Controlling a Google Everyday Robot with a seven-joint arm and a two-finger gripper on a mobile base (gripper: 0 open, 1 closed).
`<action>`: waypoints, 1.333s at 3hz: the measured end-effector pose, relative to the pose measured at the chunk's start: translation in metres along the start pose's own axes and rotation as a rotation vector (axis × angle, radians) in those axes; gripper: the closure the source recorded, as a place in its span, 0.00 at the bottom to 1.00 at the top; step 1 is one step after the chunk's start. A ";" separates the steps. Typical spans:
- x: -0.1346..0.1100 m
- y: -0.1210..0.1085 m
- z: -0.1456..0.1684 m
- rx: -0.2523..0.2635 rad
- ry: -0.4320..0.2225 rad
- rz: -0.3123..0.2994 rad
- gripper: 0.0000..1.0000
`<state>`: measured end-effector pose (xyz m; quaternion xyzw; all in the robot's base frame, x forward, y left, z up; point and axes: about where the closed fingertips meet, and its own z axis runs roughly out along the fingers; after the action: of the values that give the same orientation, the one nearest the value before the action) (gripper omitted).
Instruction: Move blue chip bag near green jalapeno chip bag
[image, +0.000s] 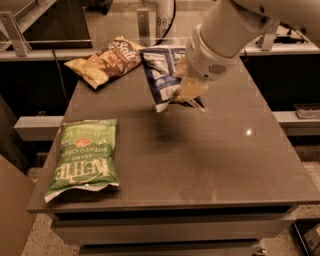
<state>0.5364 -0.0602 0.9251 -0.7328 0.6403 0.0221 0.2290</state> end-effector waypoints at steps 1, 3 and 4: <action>-0.040 -0.015 0.027 -0.084 -0.195 -0.124 1.00; -0.116 0.009 0.078 -0.395 -0.404 -0.277 0.82; -0.124 0.011 0.081 -0.410 -0.403 -0.282 0.59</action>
Offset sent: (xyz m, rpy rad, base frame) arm 0.0107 0.1491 -0.0330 0.4743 0.3342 0.6406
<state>0.5247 0.0833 0.8892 -0.8262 0.4562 0.2634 0.1996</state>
